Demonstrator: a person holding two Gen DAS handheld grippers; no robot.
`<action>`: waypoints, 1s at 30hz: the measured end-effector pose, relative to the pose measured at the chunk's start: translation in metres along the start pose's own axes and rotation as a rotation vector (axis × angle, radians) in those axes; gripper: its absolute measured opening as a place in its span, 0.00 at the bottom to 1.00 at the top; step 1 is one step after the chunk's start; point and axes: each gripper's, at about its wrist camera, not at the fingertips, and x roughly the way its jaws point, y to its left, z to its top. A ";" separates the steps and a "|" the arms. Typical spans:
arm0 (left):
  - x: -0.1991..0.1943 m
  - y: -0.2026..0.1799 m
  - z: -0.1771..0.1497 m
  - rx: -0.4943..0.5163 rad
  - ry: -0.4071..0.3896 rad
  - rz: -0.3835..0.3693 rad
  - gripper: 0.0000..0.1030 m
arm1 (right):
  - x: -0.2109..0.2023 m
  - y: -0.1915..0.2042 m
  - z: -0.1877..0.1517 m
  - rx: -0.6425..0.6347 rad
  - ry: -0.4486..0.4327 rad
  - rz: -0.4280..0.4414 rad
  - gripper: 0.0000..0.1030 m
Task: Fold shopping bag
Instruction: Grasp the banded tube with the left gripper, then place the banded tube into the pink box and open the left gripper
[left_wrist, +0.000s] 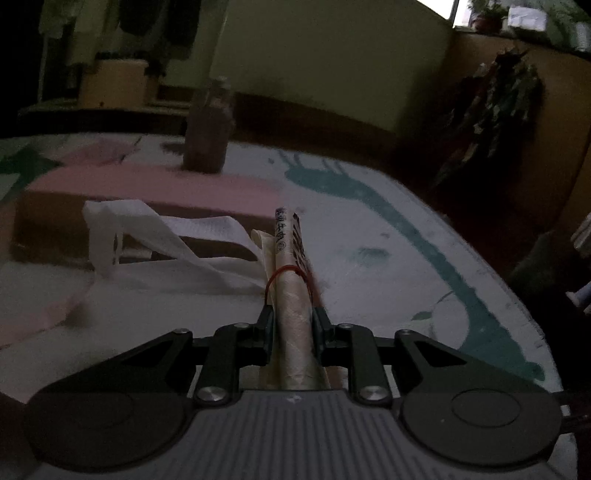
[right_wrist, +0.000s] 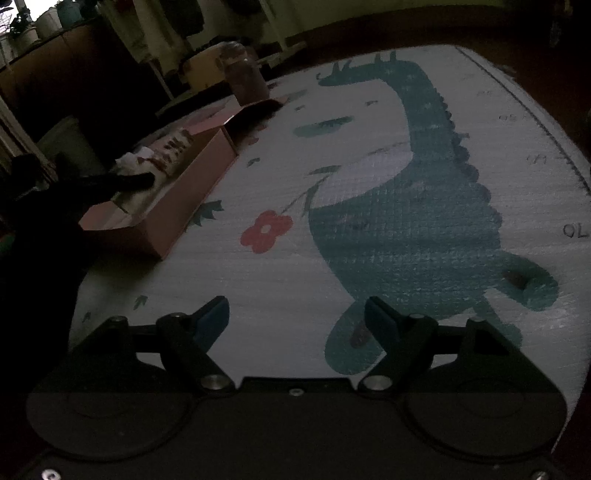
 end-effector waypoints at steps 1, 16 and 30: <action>0.005 0.002 0.000 -0.008 0.010 0.000 0.21 | 0.002 0.000 0.000 -0.001 0.006 0.002 0.80; 0.000 0.017 -0.017 -0.142 0.054 0.004 0.61 | 0.005 -0.006 -0.005 0.022 -0.010 -0.058 0.83; -0.067 -0.072 -0.058 -0.131 -0.006 -0.006 0.90 | -0.026 0.009 -0.014 0.006 -0.047 -0.154 0.88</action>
